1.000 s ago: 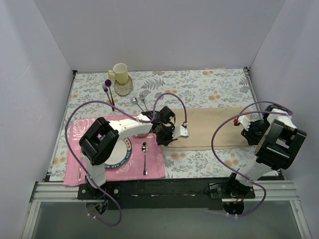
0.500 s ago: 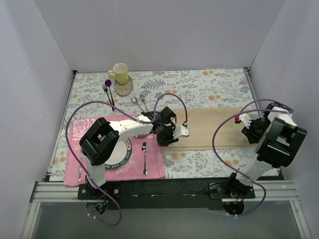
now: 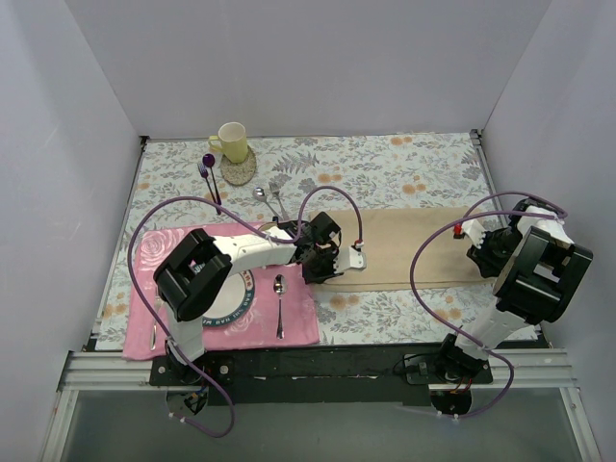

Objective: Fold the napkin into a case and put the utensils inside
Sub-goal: Fold and flatten the napkin at the center of the board.

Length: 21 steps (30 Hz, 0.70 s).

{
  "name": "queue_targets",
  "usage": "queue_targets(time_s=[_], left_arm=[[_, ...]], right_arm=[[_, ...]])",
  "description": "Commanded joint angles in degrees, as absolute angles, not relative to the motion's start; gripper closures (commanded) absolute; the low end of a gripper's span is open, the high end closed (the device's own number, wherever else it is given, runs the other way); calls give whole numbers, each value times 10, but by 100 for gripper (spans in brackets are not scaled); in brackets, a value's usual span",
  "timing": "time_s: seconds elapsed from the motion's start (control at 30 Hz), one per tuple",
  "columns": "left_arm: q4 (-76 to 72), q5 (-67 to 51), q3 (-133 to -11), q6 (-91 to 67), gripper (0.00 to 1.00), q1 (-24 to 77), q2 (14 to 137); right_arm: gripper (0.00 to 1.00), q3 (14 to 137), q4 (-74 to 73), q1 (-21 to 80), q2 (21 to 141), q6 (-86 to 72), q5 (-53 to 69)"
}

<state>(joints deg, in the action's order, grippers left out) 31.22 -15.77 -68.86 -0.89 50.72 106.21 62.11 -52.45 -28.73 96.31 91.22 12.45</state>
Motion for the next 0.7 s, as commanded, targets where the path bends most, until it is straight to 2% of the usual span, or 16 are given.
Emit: queue_targets(time_s=[0.0,0.13,0.33,0.5,0.67], left_arm=[[321,-160,-681,-8,94,509,1034],[327,-165,-685,-11,100,508,1031],[332,-169,-686,-14,100,508,1028],[333,-171,-690,-21,100,508,1027],[331,-172,-691,-25,100,508,1028]], right_arm=[[55,628,-526,-286,950,936,120],[55,629,-523,-288,946,957,113],[52,653,-535,-301,960,944,98],[50,747,-611,-332,1005,882,124],[50,730,-606,-344,998,863,125]])
